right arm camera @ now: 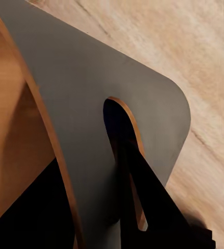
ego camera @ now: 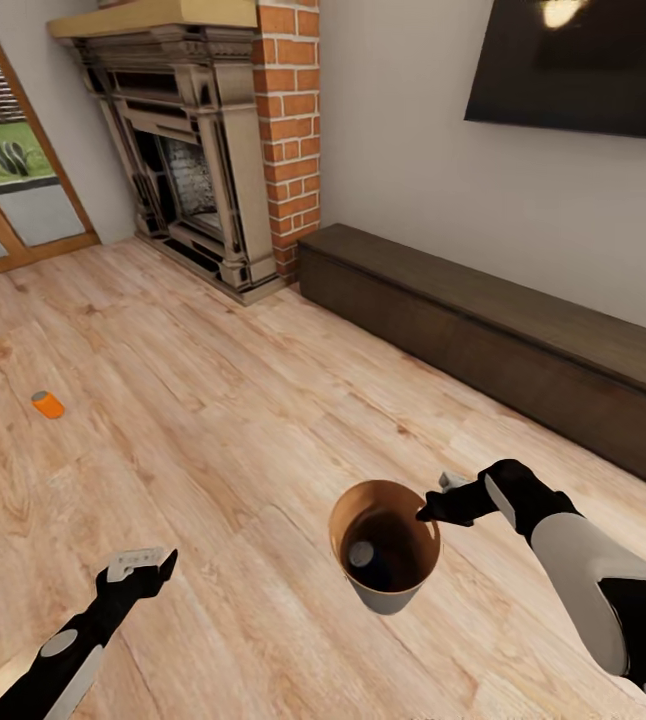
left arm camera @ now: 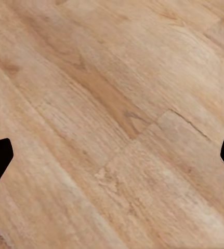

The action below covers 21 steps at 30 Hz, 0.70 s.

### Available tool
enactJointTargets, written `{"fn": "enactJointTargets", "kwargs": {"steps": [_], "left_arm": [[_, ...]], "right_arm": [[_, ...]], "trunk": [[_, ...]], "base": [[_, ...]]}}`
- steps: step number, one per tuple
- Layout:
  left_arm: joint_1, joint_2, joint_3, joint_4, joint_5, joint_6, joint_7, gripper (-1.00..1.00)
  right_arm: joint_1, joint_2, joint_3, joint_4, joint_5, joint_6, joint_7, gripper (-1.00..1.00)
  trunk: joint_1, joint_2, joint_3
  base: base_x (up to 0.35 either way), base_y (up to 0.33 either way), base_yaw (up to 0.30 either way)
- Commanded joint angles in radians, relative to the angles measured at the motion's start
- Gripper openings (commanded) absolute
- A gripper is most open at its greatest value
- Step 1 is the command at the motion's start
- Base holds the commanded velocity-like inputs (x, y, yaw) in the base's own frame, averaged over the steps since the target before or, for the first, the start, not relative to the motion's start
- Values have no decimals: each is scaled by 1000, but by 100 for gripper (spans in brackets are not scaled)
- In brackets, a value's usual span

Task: Put the three can of soda from the living room inside the tash can in the kitchen.

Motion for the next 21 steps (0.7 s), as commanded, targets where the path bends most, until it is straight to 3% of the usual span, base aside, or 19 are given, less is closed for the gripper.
{"fn": "enactJointTargets", "kwargs": {"steps": [1,8,18,21], "left_arm": [[0,-1,0,0,0,0,0,100],[0,-3,-1,0,-2,0,2,100],[0,-3,-2,0,-4,0,3,100],[0,-3,-34,0,-4,-1,4,100]], "right_arm": [[0,0,-5,0,-20,9,3,-100],[0,1,-7,0,-20,9,3,-100],[0,6,-4,0,-19,10,2,-100],[0,8,-3,0,-18,10,2,-100]], "trunk": [[0,0,1],[0,0,5],[0,0,12],[0,0,14]], "base": [[0,0,-238],[-83,-133,-241],[-200,-222,-235],[-232,-213,-131]]}}
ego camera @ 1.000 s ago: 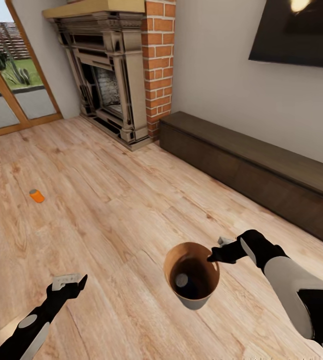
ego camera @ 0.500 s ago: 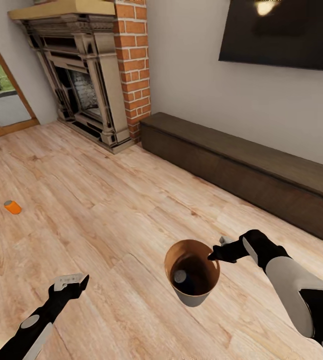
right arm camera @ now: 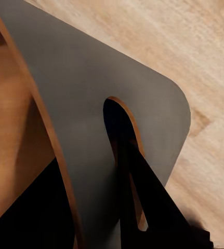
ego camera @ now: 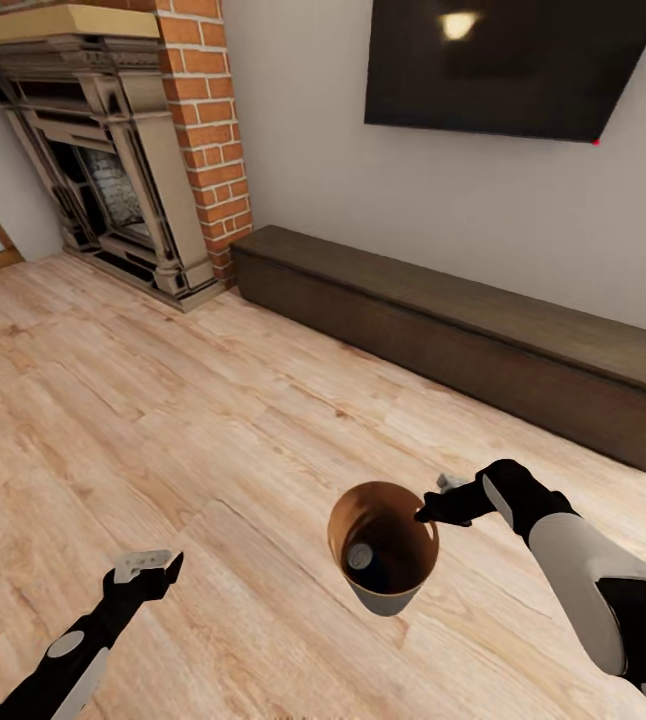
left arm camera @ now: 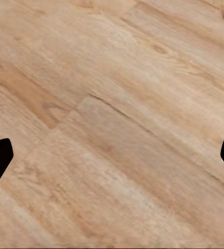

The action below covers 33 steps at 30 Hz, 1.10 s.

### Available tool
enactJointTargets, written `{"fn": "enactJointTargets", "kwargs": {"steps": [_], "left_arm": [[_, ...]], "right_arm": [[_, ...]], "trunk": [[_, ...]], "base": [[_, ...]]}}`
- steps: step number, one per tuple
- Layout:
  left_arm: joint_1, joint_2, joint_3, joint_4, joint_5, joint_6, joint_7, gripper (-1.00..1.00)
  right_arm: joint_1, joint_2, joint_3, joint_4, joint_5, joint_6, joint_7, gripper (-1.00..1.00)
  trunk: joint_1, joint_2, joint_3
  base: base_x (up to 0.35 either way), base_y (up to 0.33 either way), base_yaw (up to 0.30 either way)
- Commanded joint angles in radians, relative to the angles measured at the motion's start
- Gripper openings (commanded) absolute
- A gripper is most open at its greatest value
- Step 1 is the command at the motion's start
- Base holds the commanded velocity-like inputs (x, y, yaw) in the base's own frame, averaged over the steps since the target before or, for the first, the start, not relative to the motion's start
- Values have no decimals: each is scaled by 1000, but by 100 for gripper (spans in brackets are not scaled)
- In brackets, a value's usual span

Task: Put the three can of soda from the living room inside the tash can in the kitchen.

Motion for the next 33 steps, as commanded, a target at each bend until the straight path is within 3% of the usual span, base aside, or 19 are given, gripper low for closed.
{"fn": "enactJointTargets", "kwargs": {"steps": [1,5,15,21,33], "left_arm": [[0,0,-6,0,0,0,0,100],[0,0,-23,0,0,-1,1,100],[0,0,-27,0,0,-1,1,100],[0,0,-28,0,0,0,1,100],[0,-1,-29,0,-1,-1,3,100]], "right_arm": [[0,0,-6,0,-28,11,4,-100],[1,2,-5,1,-27,11,3,-100],[1,3,-4,4,-32,11,6,-100],[3,3,-9,2,-33,12,9,-100],[4,1,-16,2,-32,13,11,-100]], "trunk": [[0,0,0],[0,0,1],[0,0,1],[0,0,1],[0,0,2]], "base": [[-237,-210,-66],[-241,-207,-26],[-213,-214,-3],[64,-119,-67],[95,-245,-234]]}}
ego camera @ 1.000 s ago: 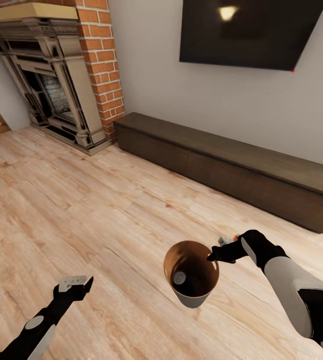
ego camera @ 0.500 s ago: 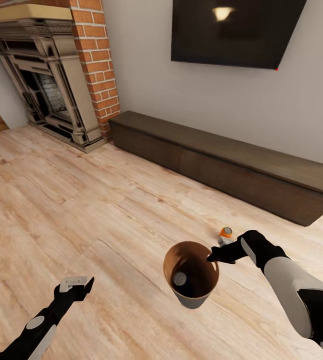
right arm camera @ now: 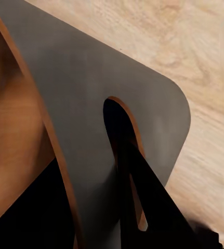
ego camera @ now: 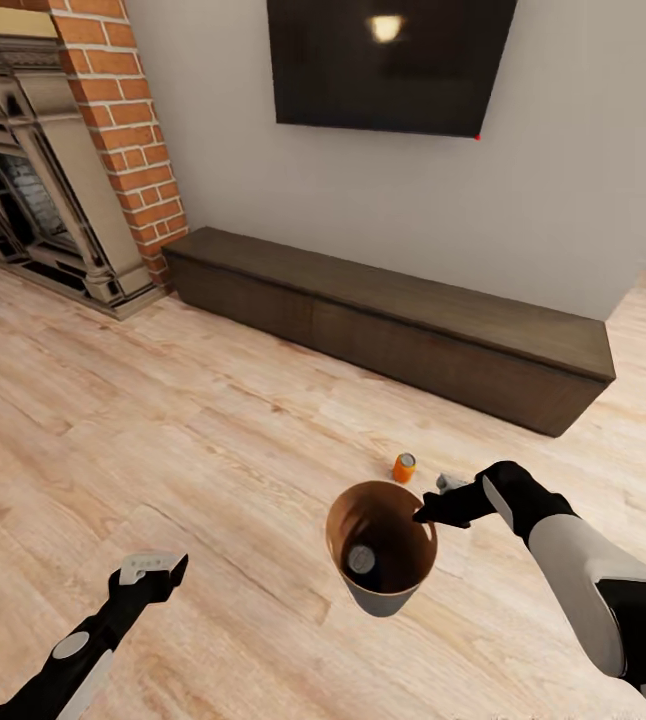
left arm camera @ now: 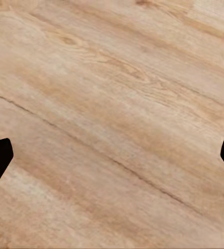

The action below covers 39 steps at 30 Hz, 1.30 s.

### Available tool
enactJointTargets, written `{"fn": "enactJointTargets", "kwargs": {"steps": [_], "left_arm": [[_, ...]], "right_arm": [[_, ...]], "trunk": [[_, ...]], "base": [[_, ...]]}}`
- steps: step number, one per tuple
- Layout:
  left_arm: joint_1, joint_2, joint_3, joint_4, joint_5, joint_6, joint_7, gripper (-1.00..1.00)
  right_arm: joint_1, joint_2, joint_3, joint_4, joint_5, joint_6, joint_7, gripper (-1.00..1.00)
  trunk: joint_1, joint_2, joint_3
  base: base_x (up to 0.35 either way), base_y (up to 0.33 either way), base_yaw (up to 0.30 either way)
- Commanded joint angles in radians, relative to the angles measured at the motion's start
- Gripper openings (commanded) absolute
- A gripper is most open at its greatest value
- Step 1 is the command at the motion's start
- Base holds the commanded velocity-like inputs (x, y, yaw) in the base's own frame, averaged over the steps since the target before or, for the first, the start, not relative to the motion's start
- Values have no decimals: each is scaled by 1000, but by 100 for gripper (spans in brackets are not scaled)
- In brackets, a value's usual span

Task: Put the three can of soda from the living room inside the tash can in the kitchen.

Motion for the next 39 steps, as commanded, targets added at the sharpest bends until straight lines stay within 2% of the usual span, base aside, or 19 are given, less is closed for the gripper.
{"fn": "enactJointTargets", "kwargs": {"steps": [1,26,39], "left_arm": [[0,0,-1,0,0,0,0,100],[0,0,-10,0,0,0,2,100],[0,0,-10,0,0,0,1,100]], "right_arm": [[0,0,-4,0,-21,9,3,-100],[0,-1,-5,0,-19,9,2,-100],[0,-2,-6,0,-19,9,3,-100]], "trunk": [[0,0,0],[0,0,13],[0,0,15]], "base": [[19,-279,-251],[10,-284,-232],[223,-236,-176]]}}
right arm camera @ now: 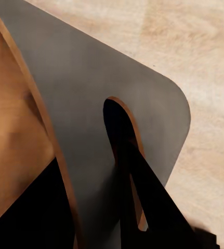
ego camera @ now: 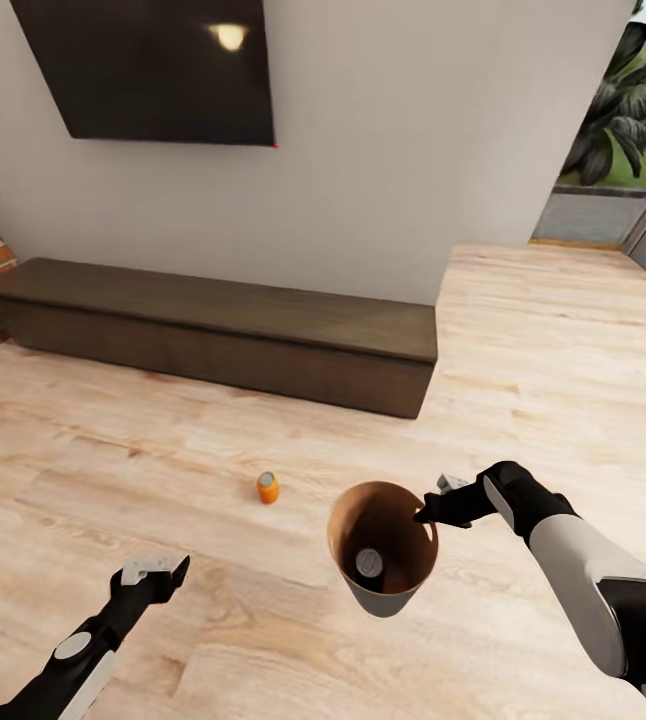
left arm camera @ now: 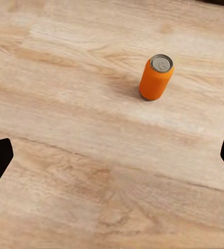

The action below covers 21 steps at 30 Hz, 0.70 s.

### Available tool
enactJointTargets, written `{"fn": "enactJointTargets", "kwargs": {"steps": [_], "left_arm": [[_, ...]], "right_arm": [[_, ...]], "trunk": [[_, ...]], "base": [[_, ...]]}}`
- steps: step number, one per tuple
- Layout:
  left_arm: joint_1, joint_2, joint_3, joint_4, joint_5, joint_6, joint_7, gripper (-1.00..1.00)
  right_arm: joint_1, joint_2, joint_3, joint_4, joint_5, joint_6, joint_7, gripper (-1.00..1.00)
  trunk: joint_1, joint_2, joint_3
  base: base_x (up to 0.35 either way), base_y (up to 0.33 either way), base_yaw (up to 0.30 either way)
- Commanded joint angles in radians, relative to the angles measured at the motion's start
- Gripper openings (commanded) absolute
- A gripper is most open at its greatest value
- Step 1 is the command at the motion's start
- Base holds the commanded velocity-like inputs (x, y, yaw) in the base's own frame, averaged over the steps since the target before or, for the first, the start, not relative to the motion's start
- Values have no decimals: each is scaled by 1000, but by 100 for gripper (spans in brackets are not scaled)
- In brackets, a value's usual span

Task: Put the three can of soda from the living room inside the tash can in the kitchen.

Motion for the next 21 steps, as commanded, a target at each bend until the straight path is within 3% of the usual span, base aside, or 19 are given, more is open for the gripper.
{"fn": "enactJointTargets", "kwargs": {"steps": [1,13,21], "left_arm": [[0,0,0,0,0,0,0,100],[0,0,0,0,0,0,0,100],[0,0,-2,0,0,1,-1,100]], "right_arm": [[0,0,-5,0,-23,10,4,-100],[0,0,-4,0,-23,10,3,-100],[0,-3,-5,0,-24,10,4,-100]], "trunk": [[0,0,1],[0,0,6],[0,0,7]], "base": [[271,-202,-241],[286,-164,-234],[320,-21,-81]]}}
